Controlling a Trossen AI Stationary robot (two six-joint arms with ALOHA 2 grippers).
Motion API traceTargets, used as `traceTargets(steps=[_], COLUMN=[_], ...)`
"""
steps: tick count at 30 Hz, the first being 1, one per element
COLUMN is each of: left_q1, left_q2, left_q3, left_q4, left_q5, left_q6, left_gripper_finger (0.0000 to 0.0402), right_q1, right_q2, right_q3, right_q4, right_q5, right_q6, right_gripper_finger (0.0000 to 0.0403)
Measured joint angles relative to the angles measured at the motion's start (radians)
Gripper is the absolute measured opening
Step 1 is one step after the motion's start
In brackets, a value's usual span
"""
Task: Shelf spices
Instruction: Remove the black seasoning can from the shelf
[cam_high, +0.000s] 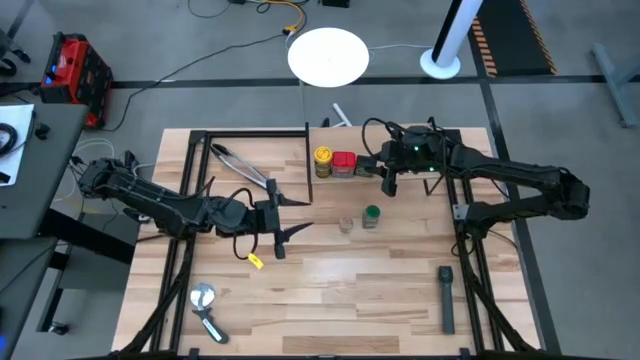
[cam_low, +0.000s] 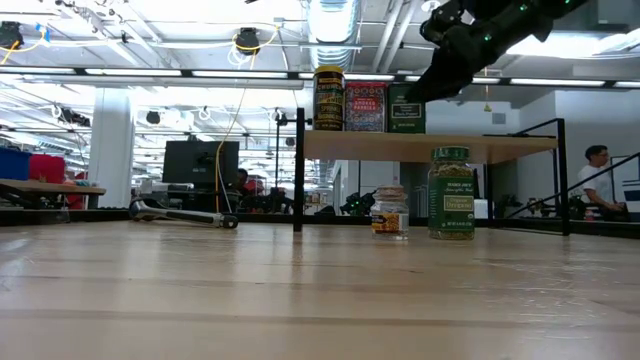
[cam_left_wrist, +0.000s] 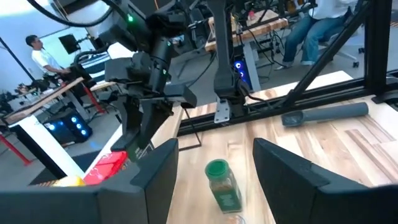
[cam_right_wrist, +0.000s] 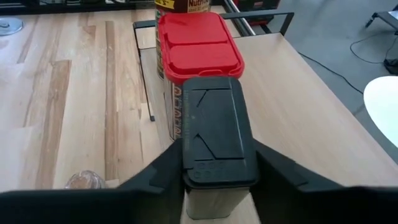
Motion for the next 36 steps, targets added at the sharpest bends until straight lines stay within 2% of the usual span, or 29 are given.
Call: traceTargets(steps=[1,11,18,22,27,31,34,36], left_q1=[0.000,-0.021,-0.052,-0.062,-0.067,-0.067,-0.067,-0.067], left_q2=[0.000,0.000,0.000,0.000,0.000,0.002,0.014,0.017], left_q3=[0.000,0.000,0.000,0.000,0.000,0.000,0.000,0.000], left_q4=[-0.003,-0.050,-0.053,-0.063,-0.096,-0.102,-0.096,-0.097], left_q5=[0.000,0.000,0.000,0.000,0.019,0.019,0.019,0.019], left_q6=[-0.008,-0.128,-0.154,-0.176,-0.225,-0.259,-0.265,-0.265], left_gripper_finger=[0.0201,0.0201,0.0201,0.0201,0.0201,0.0201,0.0201,0.0201], right_q1=[0.000,-0.010,-0.013,0.008,0.127,0.273,0.399,0.482], right_q2=[-0.001,-0.025,-0.149,-0.237,-0.310,-0.347,-0.348,-0.335], right_q3=[0.000,0.001,0.000,0.000,-0.055,-0.172,-0.274,-0.334], right_q4=[-0.001,-0.032,-0.119,-0.213,-0.259,-0.124,0.029,0.106], right_q5=[0.000,0.004,-0.008,-0.080,-0.130,-0.126,-0.058,0.029], right_q6=[-0.001,-0.006,-0.007,0.060,0.149,0.225,0.283,0.297], right_gripper_finger=[0.0134,0.0134,0.0134,0.0134,0.0134,0.0134,0.0134,0.0134])
